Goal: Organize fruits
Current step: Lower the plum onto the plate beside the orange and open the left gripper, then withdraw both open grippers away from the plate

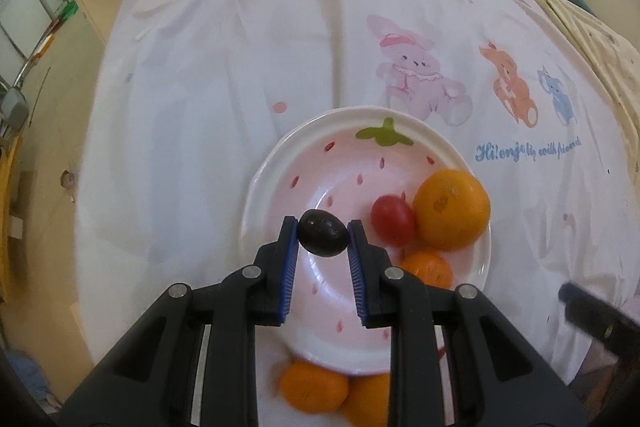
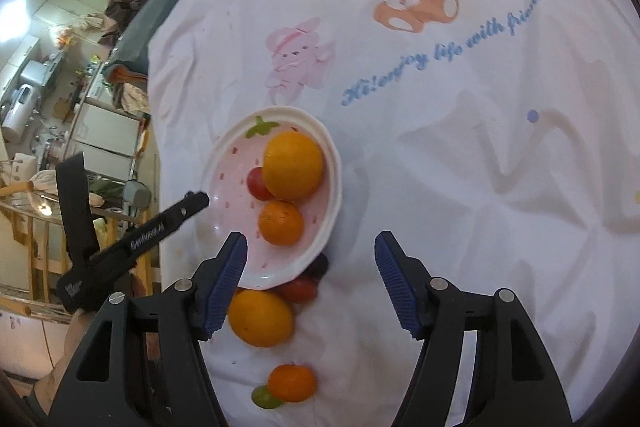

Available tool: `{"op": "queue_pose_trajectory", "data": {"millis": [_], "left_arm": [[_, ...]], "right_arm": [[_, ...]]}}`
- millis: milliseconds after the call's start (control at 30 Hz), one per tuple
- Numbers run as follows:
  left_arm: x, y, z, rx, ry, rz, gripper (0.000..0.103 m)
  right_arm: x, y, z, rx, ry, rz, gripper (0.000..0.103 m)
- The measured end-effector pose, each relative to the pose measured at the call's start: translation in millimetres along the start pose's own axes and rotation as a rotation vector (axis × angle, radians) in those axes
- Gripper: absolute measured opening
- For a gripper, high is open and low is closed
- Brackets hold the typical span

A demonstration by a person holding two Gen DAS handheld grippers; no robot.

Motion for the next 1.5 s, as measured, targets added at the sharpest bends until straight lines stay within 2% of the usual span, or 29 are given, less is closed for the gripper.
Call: {"op": "queue_pose_trajectory", "data": {"millis": [200,433,467,500,533,567,600,667,1033,1367,1500], "left_arm": [[26,5,-19,-0.01,-0.024,-0.005,0.022],[30,9,-24,-0.02,-0.022,-0.005,0.022],[31,10,-24,-0.013,-0.025,-0.008,0.026],[31,10,-24,-0.011,-0.031,-0.012,0.04],[31,10,-24,-0.013,-0.032,-0.015,0.049],[29,9,-24,-0.019,-0.024,-0.02,0.064],[27,8,-24,-0.023,-0.012,-0.025,0.074],[23,8,-23,-0.025,0.002,-0.035,0.08],[3,7,-17,-0.017,0.04,-0.056,0.08],[-58,21,4,0.015,0.153,-0.026,0.08],[-70,23,16,0.02,0.163,-0.024,0.08]], "right_arm": [[3,4,-1,0.014,-0.024,0.003,0.07],[1,5,-2,0.016,-0.022,0.002,0.07],[1,4,-2,0.017,-0.023,0.0,0.07],[1,4,-2,0.016,-0.024,-0.001,0.07],[1,4,-2,0.014,-0.023,0.0,0.07],[1,4,-2,0.012,-0.024,0.001,0.07],[1,3,-1,0.013,-0.029,-0.001,0.07],[1,4,-1,0.014,-0.029,0.001,0.07],[1,4,-1,0.016,-0.022,0.017,0.07],[-6,6,1,0.025,-0.003,0.023,0.07],[-8,6,4,0.018,0.005,0.032,0.07]]}}
Point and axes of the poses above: each gripper's, at about its wrist camera, not at the fingertips, and x roughly the way its jaws point, y to its right, z to its underside, the point moved 4 cm from there along x, roughly the way its jaws point, and after that the axes turned 9 degrees about -y, right-handed, at the moved point
